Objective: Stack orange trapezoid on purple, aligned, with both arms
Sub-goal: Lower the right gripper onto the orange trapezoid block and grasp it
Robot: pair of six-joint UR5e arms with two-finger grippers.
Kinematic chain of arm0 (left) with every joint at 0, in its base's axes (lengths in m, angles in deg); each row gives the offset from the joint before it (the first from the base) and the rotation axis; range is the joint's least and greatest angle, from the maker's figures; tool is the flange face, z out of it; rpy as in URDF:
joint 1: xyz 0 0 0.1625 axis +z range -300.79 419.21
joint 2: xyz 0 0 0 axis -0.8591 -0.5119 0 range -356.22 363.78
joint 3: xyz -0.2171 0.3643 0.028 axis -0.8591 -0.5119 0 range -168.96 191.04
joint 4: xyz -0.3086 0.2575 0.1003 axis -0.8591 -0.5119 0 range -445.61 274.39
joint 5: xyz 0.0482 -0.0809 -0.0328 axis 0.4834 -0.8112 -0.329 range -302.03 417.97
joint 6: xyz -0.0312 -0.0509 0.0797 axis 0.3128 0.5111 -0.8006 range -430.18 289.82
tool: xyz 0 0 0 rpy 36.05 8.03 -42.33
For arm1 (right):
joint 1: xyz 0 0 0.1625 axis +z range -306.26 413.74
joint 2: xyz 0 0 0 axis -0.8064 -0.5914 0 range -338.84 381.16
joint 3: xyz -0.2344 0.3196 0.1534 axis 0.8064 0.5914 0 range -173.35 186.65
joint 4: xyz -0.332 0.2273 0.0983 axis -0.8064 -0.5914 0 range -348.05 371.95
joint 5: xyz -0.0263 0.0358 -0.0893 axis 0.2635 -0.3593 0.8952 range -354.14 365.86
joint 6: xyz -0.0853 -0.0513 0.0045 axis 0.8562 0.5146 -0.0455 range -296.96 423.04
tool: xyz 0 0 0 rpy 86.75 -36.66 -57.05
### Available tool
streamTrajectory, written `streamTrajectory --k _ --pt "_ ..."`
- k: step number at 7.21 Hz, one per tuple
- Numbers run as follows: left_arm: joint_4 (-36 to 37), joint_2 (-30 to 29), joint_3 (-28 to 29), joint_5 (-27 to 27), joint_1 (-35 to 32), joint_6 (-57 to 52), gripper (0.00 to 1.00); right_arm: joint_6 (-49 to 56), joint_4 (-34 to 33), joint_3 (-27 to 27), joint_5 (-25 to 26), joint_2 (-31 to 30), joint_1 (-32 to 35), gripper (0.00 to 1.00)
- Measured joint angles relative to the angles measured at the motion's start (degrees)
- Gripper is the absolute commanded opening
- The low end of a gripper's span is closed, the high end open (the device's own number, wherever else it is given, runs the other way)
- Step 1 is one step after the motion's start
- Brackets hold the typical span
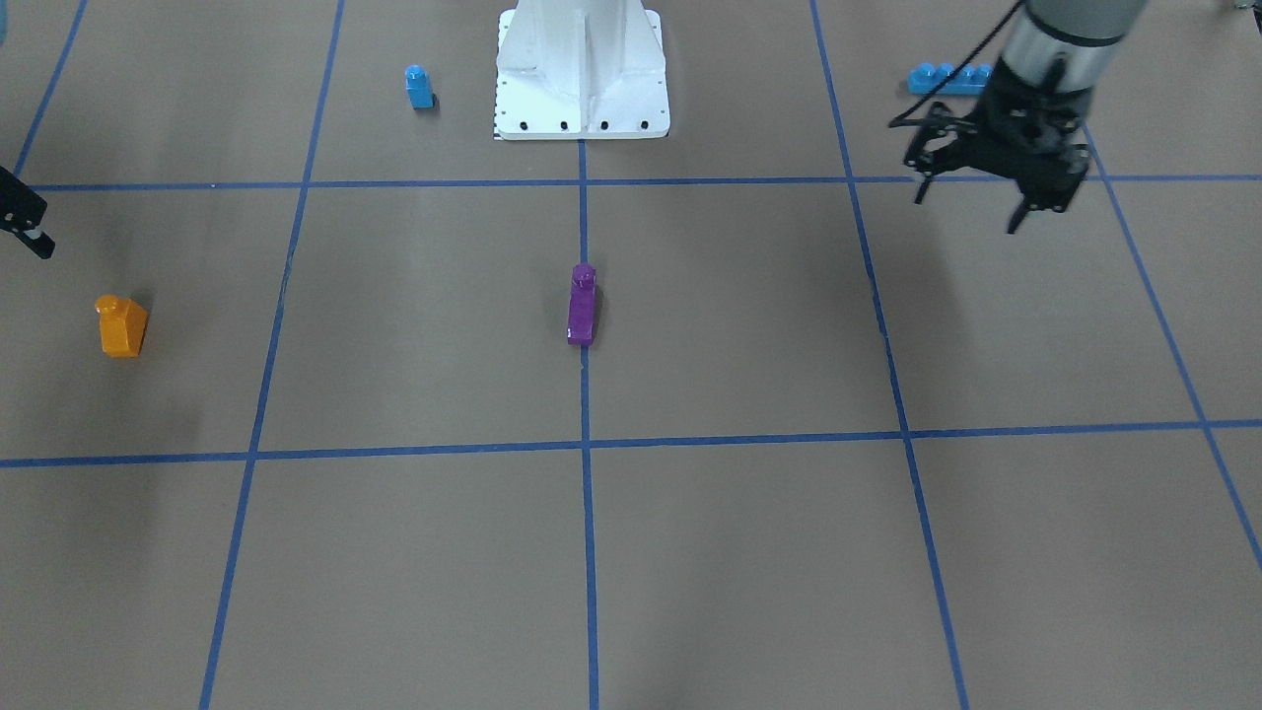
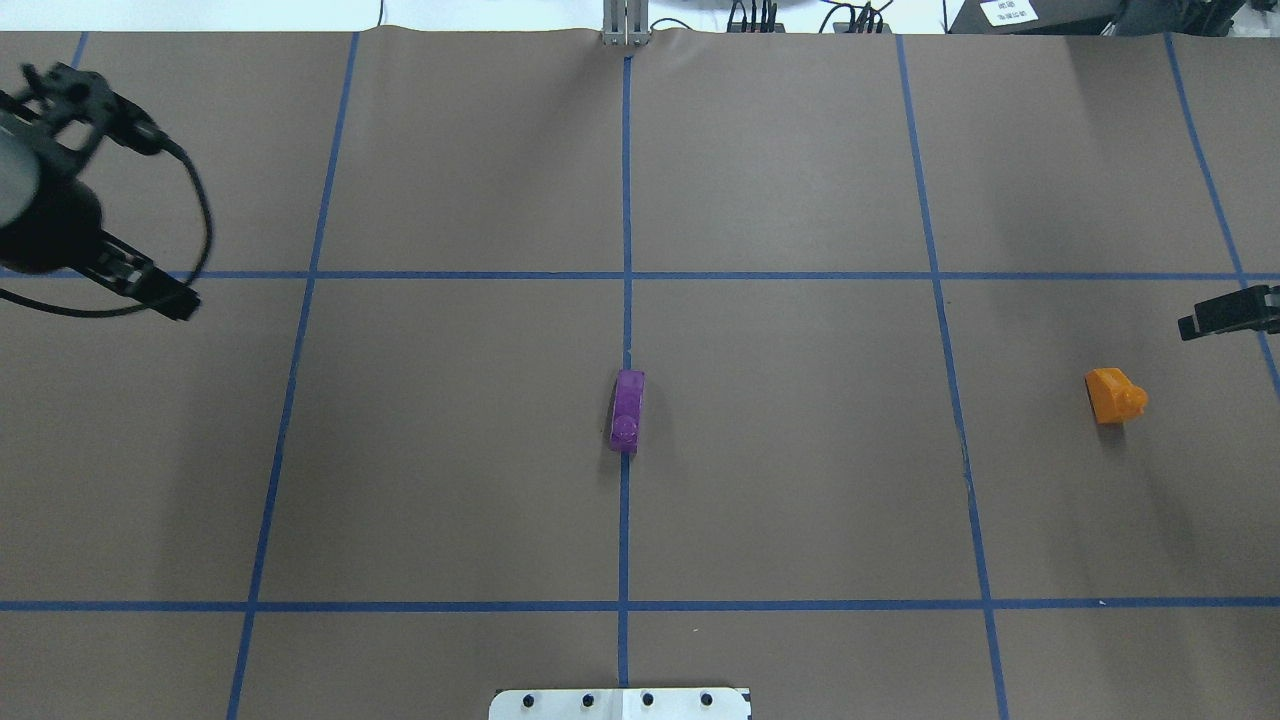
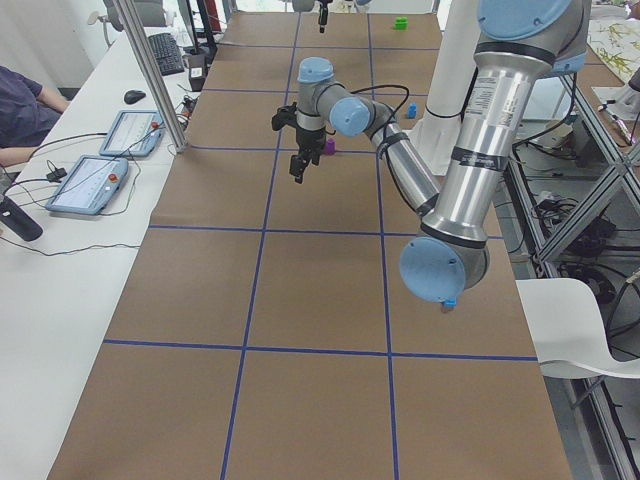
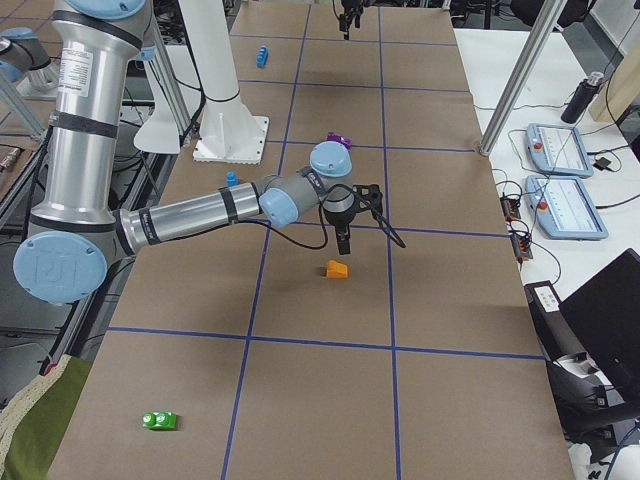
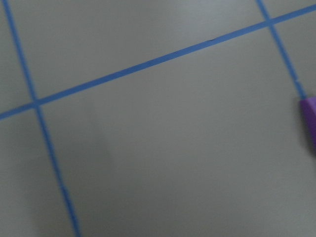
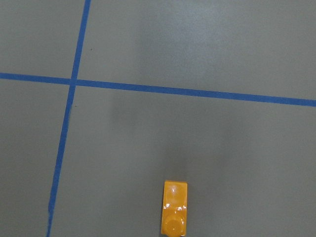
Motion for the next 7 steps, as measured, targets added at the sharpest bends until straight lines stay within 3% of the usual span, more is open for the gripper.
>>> streamTrajectory --k 2,4,7 --pt "0.12 3.01 4.86 -6.7 -12.37 -18.26 1.0 -8.88 12.75 4.34 6.13 -3.34 -6.77 0.95" --pt "0.07 4.13 6.22 -8.48 -15.81 -23.42 1.0 -15.97 22.05 10.06 12.58 -3.82 -13.08 0.77" --pt "-0.13 4.91 6.3 -8.74 -16.23 -24.09 1.0 -18.41 24.52 13.41 15.72 -2.84 -16.63 0.62"
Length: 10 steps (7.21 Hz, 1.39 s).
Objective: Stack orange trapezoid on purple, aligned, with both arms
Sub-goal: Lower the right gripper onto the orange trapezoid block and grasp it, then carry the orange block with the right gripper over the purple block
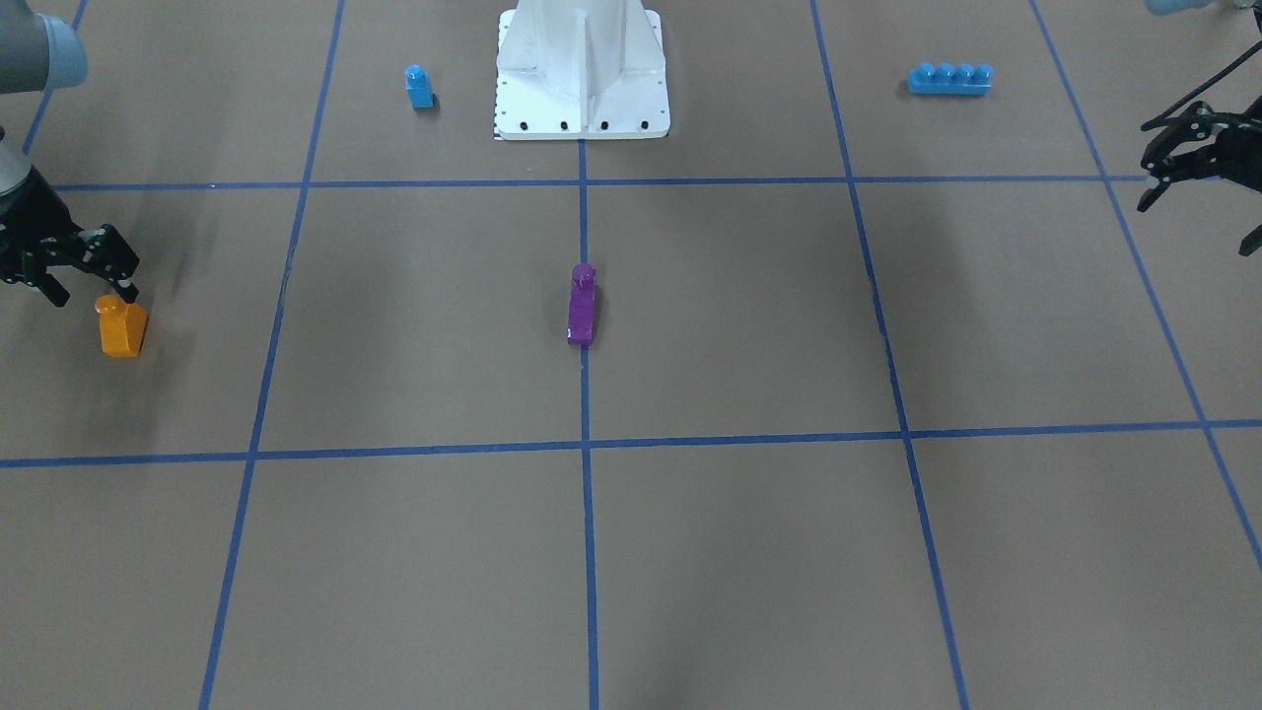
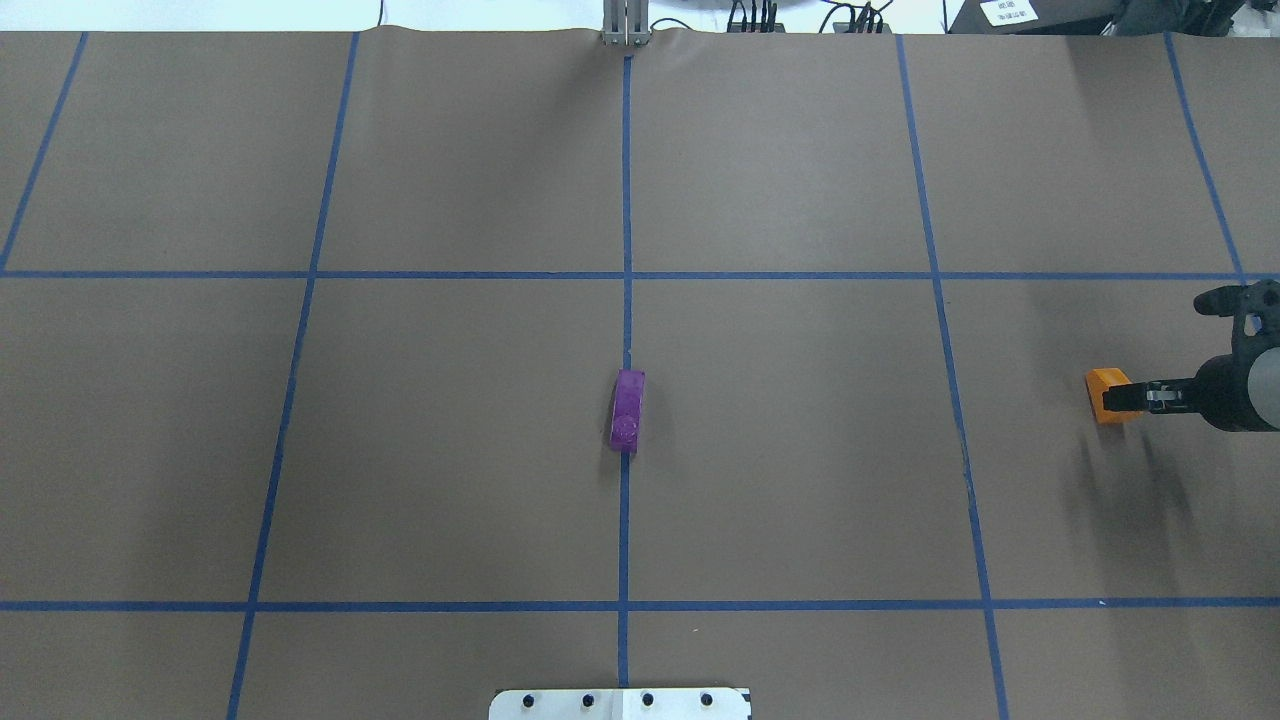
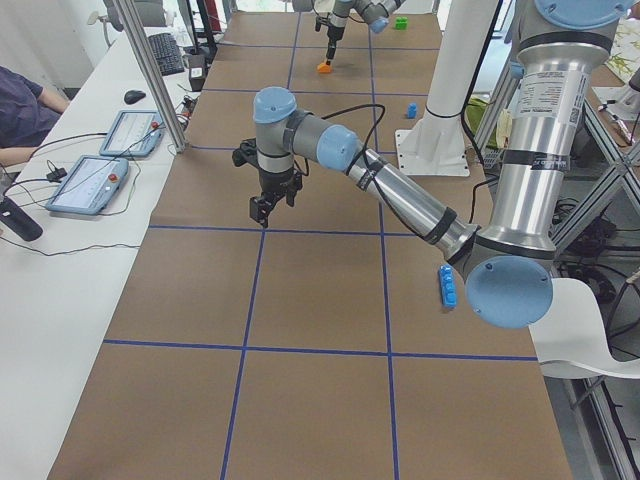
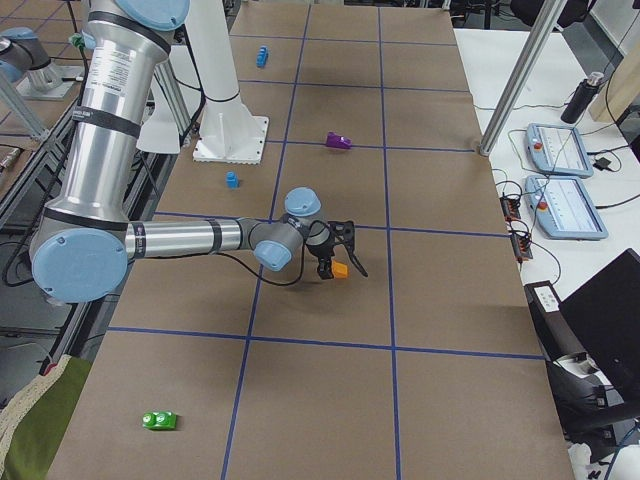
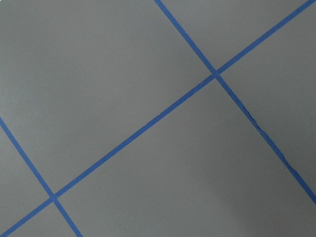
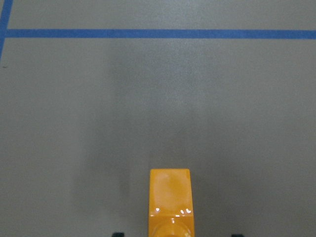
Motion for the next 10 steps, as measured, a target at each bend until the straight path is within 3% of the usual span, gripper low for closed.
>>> streamTrajectory --k 4,6,10 --pt "-0.33 1.05 0.02 -0.07 0.11 0.06 1.0 0.37 -0.15 1.81 0.17 2.46 -0.87 0.45" --pt "-0.3 1.02 0.06 -0.07 0.14 0.32 1.0 0.69 -0.17 2.37 0.2 2.63 -0.92 0.0" --pt "-0.48 3.05 2.48 0.1 -2.61 0.41 1.0 0.94 -1.23 0.48 -0.64 4.52 -0.75 0.0"
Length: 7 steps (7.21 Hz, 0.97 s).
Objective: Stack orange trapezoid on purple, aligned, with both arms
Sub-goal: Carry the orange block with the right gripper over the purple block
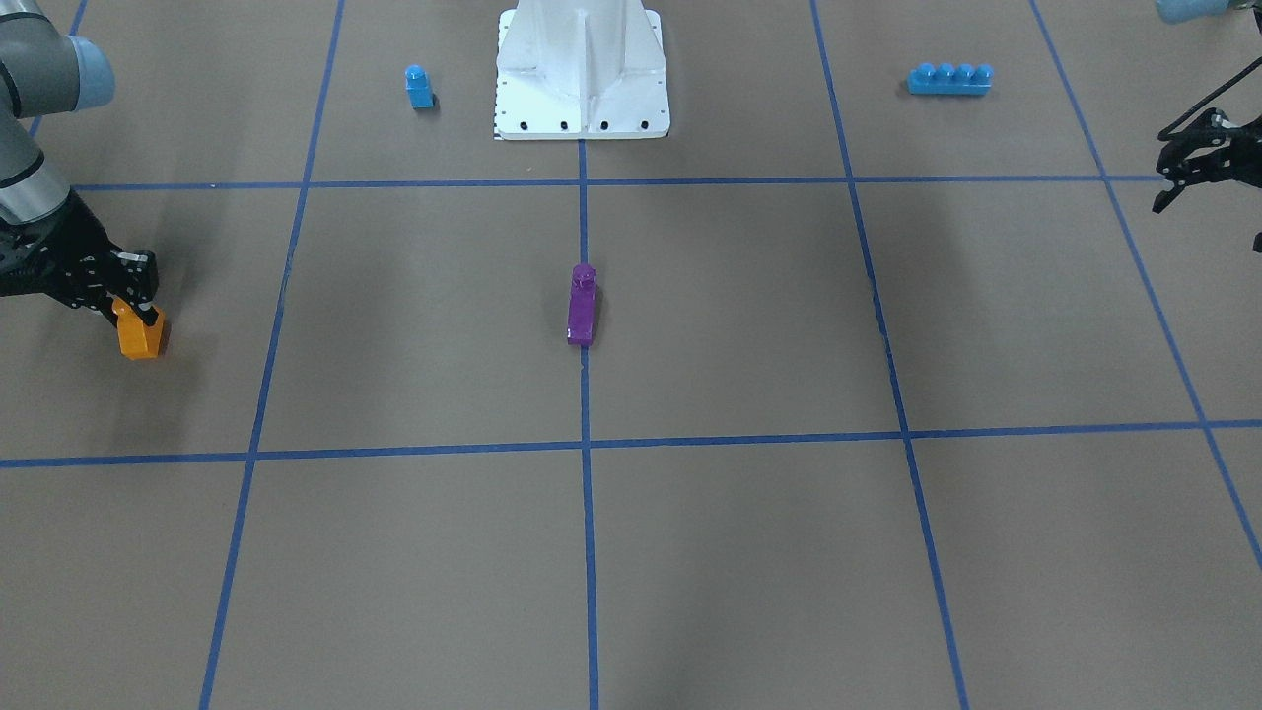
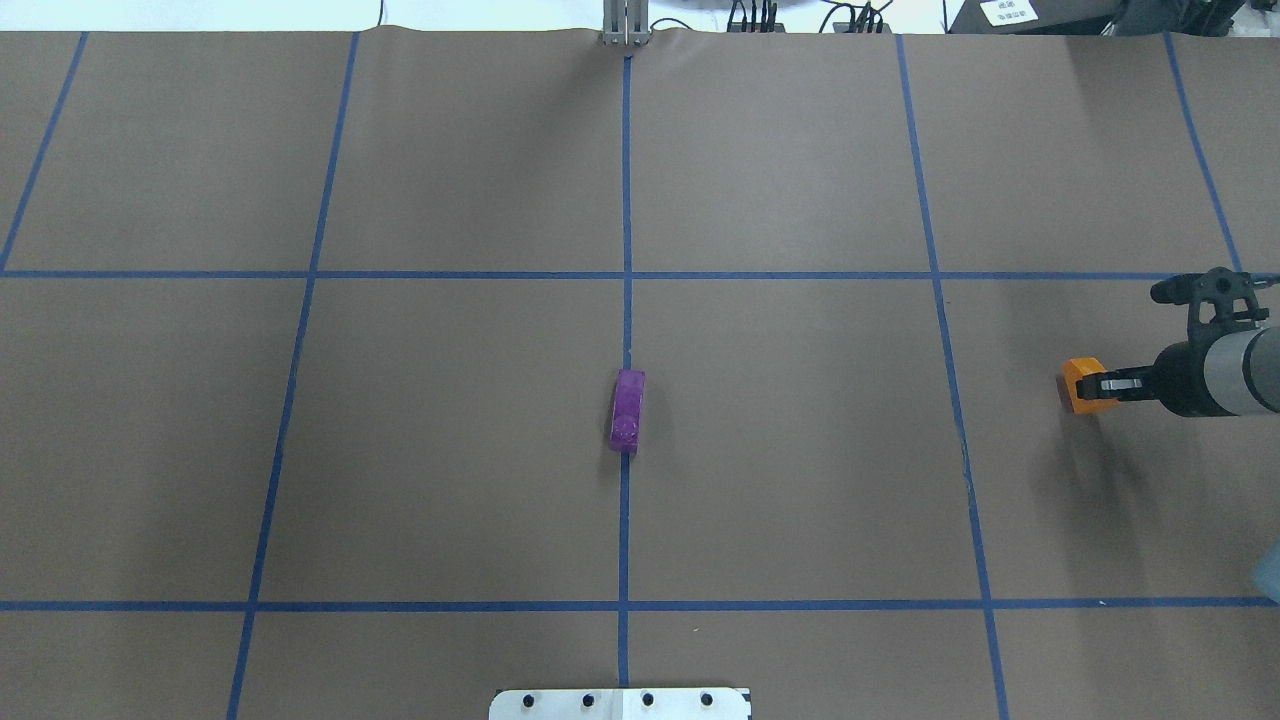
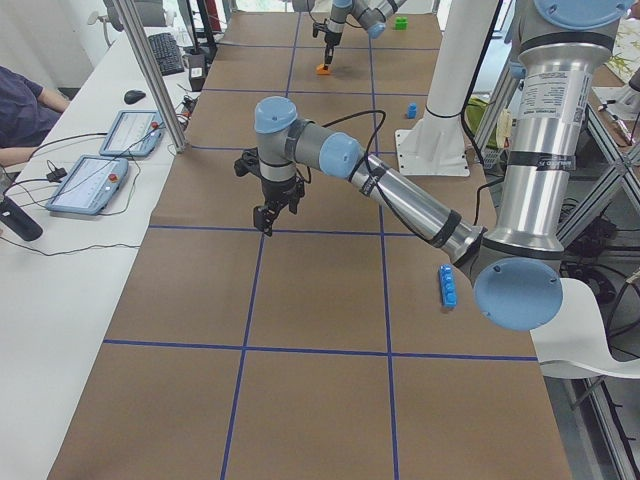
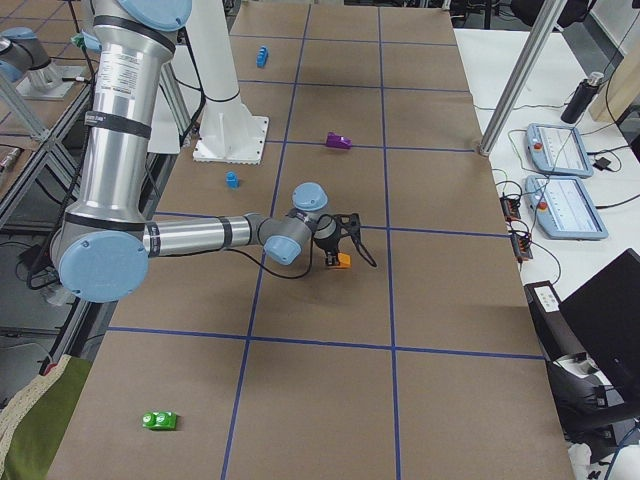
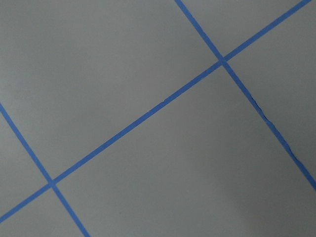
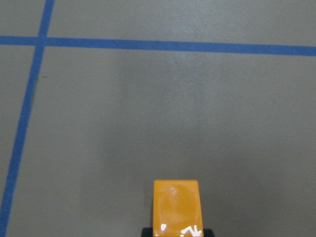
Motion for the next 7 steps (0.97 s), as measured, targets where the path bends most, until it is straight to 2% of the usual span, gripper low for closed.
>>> streamTrajectory --k 1,2,3,4,5,7 --pt "-1.02 1.07 2.91 -0.03 -3.39 -0.3 1.0 -0.1 -3.13 -1.58 -0.87 2.46 0.19 0.0" --pt "-2.27 1.69 5.09 -0.16 -6.59 -0.65 1.0 -0.42 -9.51 -4.75 -1.38 5.45 0.37 0.0" --pt "-2.84 2.52 6.64 -0.33 -9.73 -2.74 1.0 -0.8 -18.79 -9.11 -1.59 9.21 0.39 0.0" --pt "-3.01 3.51 7.97 -1.19 -12.59 -6.17 1.0 -2.32 -28.94 -12.28 -1.64 14.86 -0.27 0.0" --pt "-3.03 4.38 8.51 -2.45 -14.37 -8.0 1.0 -5.93 -38.11 -13.25 -1.4 22.38 -2.59 0.0" --pt "-3.03 5.51 8.55 -3.3 -15.84 -9.05 1.0 -14.85 -50.33 -12.09 1.29 36.65 -9.52 0.0"
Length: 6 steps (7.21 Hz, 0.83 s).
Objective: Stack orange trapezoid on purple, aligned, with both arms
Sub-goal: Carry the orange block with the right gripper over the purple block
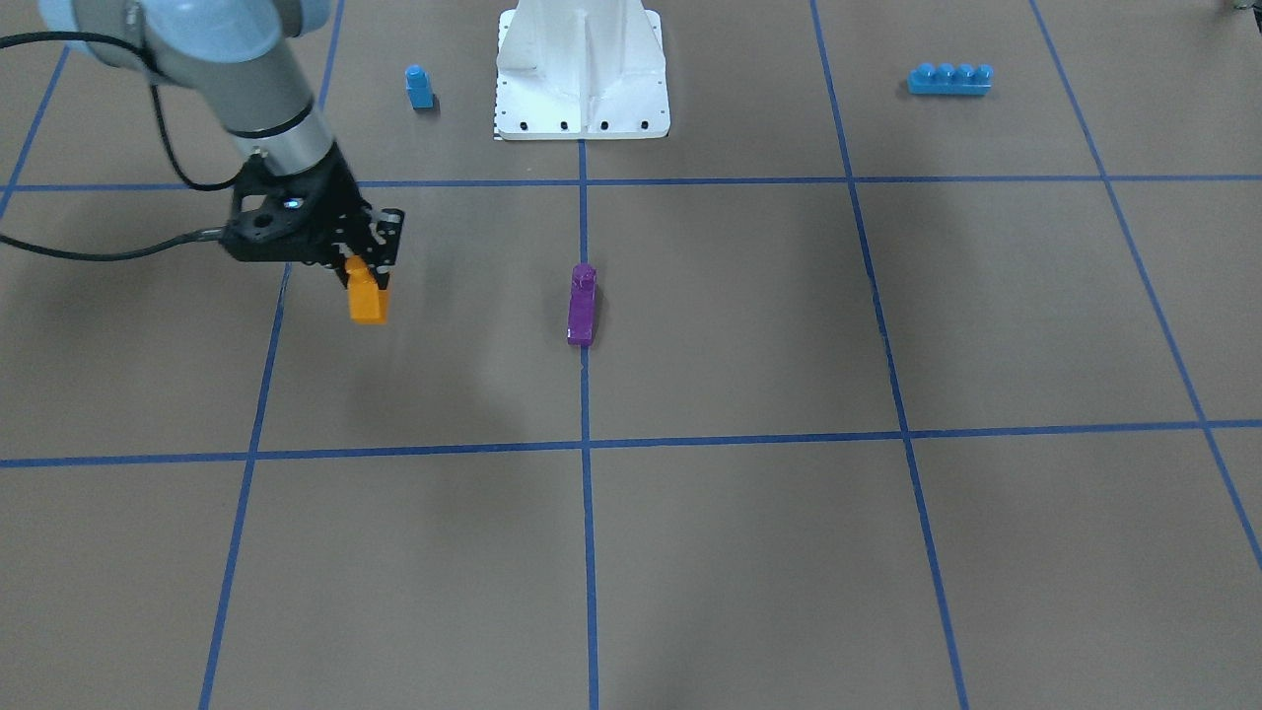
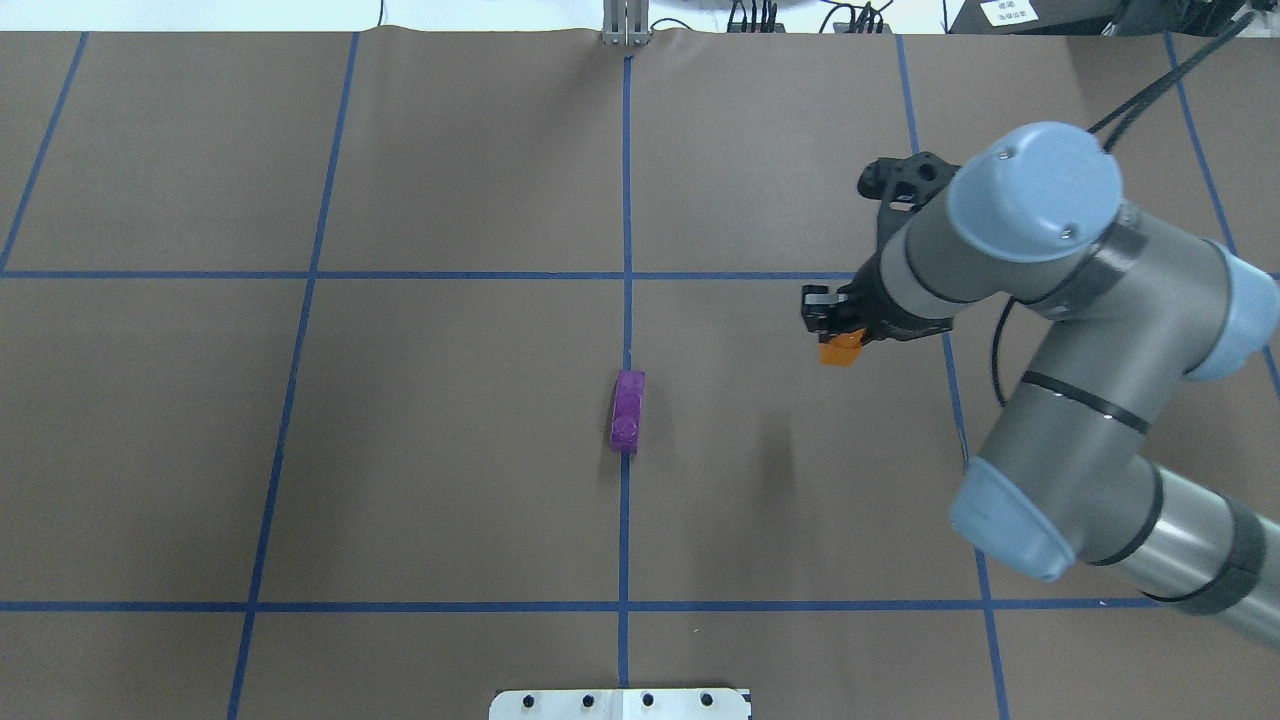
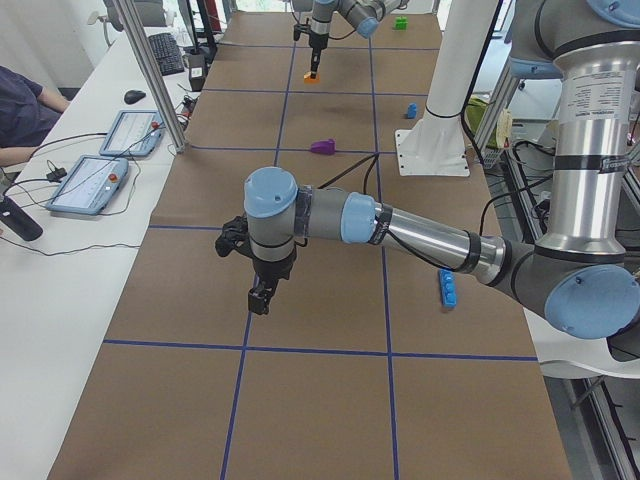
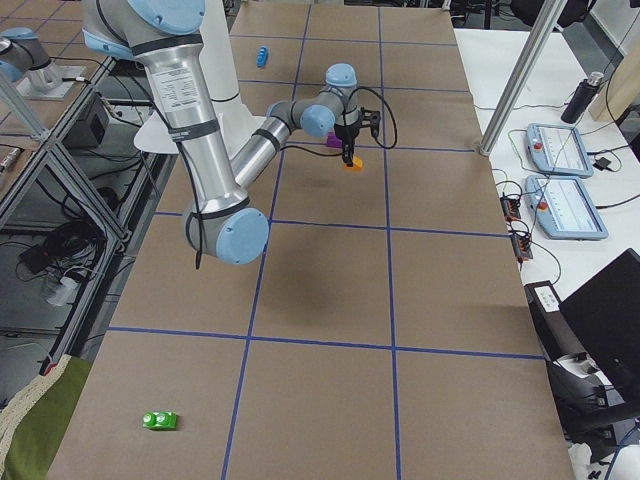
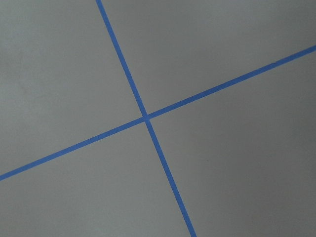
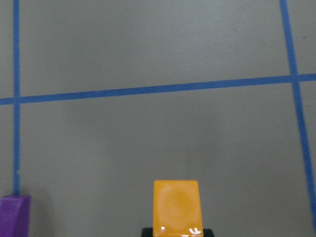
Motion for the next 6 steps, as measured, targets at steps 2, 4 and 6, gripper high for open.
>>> streamTrajectory --k 2,4,6 --pt "0.0 0.57 -0.04 -0.11 -0.28 -0.13 1.0 -8.34 -2.86 6.41 3.15 10.79 -5.76 0.0" --pt "-0.06 1.34 -0.56 -0.18 -0.33 0.04 1.0 -12.1 -3.13 13.64 5.29 18.2 -9.39 0.0" --pt "-0.08 1.94 -1.23 -0.21 -0.32 0.26 1.0 -12.81 -3.12 17.32 6.27 20.8 -10.96 0.0"
